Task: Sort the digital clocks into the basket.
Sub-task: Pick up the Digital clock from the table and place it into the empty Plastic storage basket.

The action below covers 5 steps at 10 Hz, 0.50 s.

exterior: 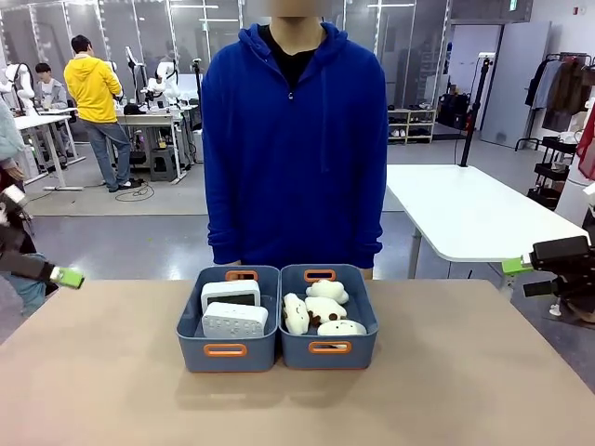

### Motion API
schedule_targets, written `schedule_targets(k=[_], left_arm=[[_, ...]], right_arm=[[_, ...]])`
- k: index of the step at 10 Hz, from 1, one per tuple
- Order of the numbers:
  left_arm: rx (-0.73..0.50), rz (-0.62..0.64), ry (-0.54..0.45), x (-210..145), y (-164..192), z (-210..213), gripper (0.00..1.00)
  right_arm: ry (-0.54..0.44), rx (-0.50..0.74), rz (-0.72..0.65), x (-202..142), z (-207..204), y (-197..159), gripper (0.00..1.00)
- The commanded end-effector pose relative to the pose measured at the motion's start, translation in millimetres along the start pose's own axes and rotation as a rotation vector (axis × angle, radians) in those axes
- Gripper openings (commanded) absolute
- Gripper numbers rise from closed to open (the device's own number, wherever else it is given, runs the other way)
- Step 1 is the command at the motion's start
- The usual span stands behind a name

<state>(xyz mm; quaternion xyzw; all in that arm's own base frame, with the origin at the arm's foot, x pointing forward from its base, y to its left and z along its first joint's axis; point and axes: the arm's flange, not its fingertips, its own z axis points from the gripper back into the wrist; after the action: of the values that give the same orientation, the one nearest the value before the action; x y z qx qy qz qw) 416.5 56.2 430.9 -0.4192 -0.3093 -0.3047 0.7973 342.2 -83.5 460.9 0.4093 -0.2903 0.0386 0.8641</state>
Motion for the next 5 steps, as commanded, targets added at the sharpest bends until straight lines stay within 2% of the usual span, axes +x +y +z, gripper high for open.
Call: schedule_targets(k=[1,5], left_arm=[[-0.035,-0.062,0.052,31.2,6.6,-4.8,1.00],[-0.035,-0.062,0.052,31.2,6.6,-4.8,1.00]], right_arm=[[0.003,0.002,0.005,-0.9,0.2,-0.8,1.00],[0.003,0.002,0.005,-0.9,0.2,-0.8,1.00]])
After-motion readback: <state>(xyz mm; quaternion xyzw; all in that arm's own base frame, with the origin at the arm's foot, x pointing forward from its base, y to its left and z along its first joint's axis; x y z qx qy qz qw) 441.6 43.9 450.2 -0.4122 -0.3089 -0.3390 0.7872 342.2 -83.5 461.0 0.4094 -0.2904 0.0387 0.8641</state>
